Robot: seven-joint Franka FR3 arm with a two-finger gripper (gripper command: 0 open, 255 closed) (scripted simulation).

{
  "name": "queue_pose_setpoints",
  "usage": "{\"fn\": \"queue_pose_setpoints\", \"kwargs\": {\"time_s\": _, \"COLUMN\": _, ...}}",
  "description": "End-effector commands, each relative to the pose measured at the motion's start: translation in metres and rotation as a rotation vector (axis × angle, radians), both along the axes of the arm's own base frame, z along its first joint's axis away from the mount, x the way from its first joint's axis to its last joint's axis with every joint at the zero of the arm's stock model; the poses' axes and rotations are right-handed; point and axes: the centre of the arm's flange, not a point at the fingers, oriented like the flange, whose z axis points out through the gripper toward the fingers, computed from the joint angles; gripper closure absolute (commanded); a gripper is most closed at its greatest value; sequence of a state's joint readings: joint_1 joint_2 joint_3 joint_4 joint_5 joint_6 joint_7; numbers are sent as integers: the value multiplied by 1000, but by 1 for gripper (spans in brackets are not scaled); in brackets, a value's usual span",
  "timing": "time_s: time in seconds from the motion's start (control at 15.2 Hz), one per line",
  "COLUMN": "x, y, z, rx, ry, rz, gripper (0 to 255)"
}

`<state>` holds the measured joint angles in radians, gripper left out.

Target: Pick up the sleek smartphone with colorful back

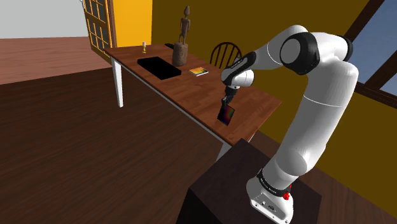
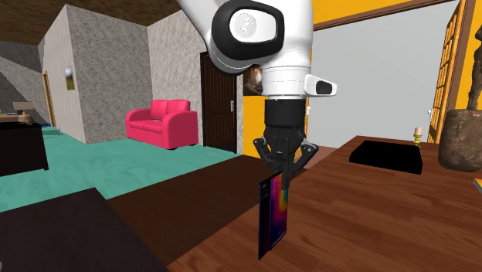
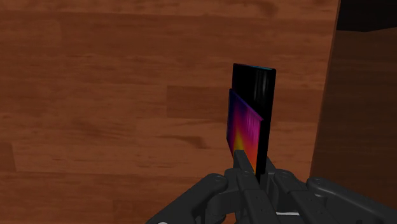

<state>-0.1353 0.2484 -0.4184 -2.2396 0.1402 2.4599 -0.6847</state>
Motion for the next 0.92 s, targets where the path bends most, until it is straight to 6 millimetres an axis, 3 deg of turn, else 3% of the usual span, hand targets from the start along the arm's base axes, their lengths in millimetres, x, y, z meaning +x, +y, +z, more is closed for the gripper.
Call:
{"fn": "queue_pose_setpoints", "kwargs": {"time_s": 0.0, "x": 0, "y": 0, "z": 0, "rx": 0, "ry": 0, "rz": 0, "gripper": 255}}
{"fn": "queue_pose_setpoints", "kwargs": {"time_s": 0.2, "x": -1, "y": 0, "z": 1, "rx": 0, "ry": 0, "rz": 0, "gripper": 255}}
{"fn": "queue_pose_setpoints", "kwargs": {"time_s": 0.86, "x": -1, "y": 0, "z": 53, "rx": 0, "ry": 0, "rz": 0, "gripper": 255}}
